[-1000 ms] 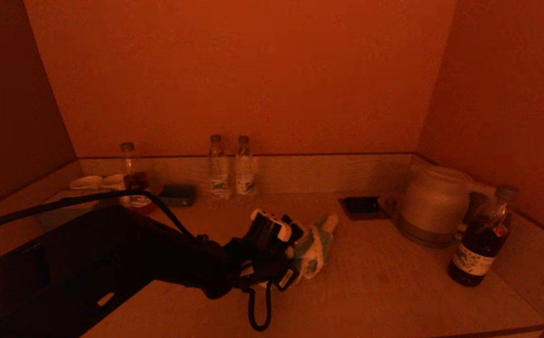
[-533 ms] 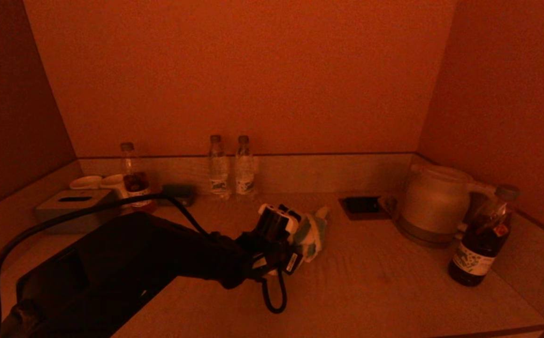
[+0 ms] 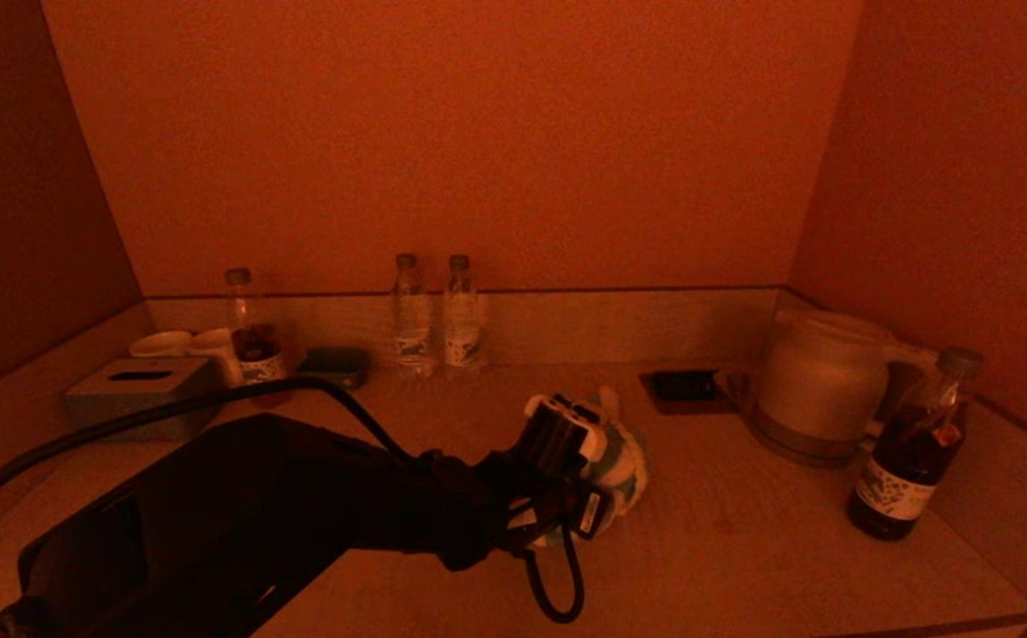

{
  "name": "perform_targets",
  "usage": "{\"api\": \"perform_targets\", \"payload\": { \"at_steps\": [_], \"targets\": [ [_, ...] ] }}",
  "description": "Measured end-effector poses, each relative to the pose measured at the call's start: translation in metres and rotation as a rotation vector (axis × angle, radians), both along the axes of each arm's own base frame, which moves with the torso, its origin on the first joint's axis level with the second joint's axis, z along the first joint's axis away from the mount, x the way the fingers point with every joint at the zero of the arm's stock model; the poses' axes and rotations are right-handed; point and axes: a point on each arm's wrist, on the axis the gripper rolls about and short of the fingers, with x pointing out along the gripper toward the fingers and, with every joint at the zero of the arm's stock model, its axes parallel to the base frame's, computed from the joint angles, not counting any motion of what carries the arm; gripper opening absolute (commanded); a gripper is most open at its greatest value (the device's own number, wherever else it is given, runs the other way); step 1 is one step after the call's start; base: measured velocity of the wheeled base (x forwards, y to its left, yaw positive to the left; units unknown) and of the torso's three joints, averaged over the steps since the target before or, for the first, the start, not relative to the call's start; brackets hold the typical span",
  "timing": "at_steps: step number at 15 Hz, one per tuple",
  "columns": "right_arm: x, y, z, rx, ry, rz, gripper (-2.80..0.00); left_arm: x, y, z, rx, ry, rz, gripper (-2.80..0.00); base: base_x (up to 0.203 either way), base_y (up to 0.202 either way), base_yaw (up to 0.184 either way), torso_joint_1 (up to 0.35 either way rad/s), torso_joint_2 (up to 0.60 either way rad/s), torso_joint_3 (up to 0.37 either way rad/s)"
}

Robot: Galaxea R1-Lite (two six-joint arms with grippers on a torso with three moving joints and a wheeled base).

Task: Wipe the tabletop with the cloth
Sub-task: Sweep the stains on the table

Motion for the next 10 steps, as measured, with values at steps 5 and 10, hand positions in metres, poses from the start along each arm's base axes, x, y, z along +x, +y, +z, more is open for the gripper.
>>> {"api": "perform_targets", "payload": {
  "at_steps": [5,10],
  "targets": [
    [0.0,0.0,0.0,0.0,0.0,0.0,-2.8,-0.023,0.004,0.011,0.014,0.064,0.007,-2.8,0.0,0.0,0.0,0.0,0.0,0.0],
    [0.0,0.0,0.0,0.0,0.0,0.0,-2.8,-0.034,0.023,0.01,0.046,0.091,0.062,-2.8,0.0,0.0,0.0,0.0,0.0,0.0]
  ]
}}
